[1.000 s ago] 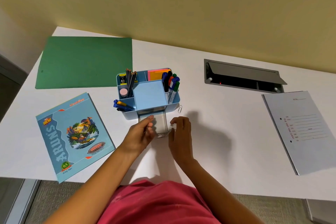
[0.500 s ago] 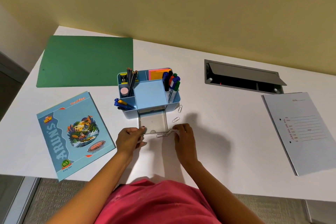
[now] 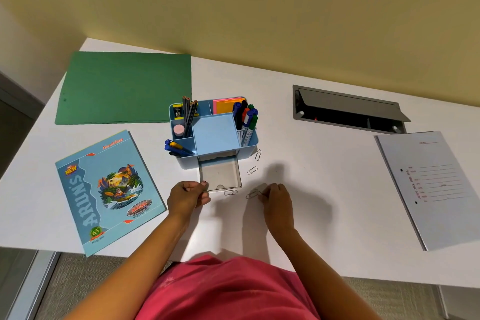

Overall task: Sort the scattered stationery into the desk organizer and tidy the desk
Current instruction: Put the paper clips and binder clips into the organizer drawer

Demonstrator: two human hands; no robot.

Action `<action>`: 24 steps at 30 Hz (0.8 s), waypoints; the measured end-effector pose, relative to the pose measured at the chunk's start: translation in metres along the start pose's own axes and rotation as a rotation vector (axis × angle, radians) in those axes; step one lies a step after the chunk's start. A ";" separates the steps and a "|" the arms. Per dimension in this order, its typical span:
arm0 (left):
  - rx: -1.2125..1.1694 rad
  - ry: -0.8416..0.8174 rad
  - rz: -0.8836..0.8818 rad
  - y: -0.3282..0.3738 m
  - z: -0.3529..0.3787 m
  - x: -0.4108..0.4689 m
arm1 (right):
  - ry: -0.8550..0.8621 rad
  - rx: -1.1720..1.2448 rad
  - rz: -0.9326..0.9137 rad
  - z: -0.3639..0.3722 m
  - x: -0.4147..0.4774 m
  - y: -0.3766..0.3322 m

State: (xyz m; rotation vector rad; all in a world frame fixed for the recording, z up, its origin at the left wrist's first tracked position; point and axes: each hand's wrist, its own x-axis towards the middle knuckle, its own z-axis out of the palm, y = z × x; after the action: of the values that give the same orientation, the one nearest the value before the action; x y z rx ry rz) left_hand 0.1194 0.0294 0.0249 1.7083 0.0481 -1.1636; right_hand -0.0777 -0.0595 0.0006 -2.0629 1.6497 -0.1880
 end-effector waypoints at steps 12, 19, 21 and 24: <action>0.020 -0.013 0.043 -0.002 0.000 0.000 | 0.015 0.344 0.279 -0.016 0.003 0.011; 0.039 -0.011 0.068 -0.003 0.000 0.000 | 0.153 0.492 -0.106 -0.027 -0.004 -0.046; 0.042 -0.006 0.078 -0.004 0.000 0.000 | 0.136 0.468 -0.225 -0.022 -0.002 -0.065; 0.056 -0.002 0.090 -0.005 0.001 0.000 | 0.099 0.412 -0.265 -0.007 0.004 -0.080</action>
State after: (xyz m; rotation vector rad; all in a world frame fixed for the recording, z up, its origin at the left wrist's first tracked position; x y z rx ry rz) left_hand 0.1167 0.0310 0.0213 1.7408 -0.0626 -1.1091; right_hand -0.0089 -0.0537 0.0424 -1.9615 1.2535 -0.6703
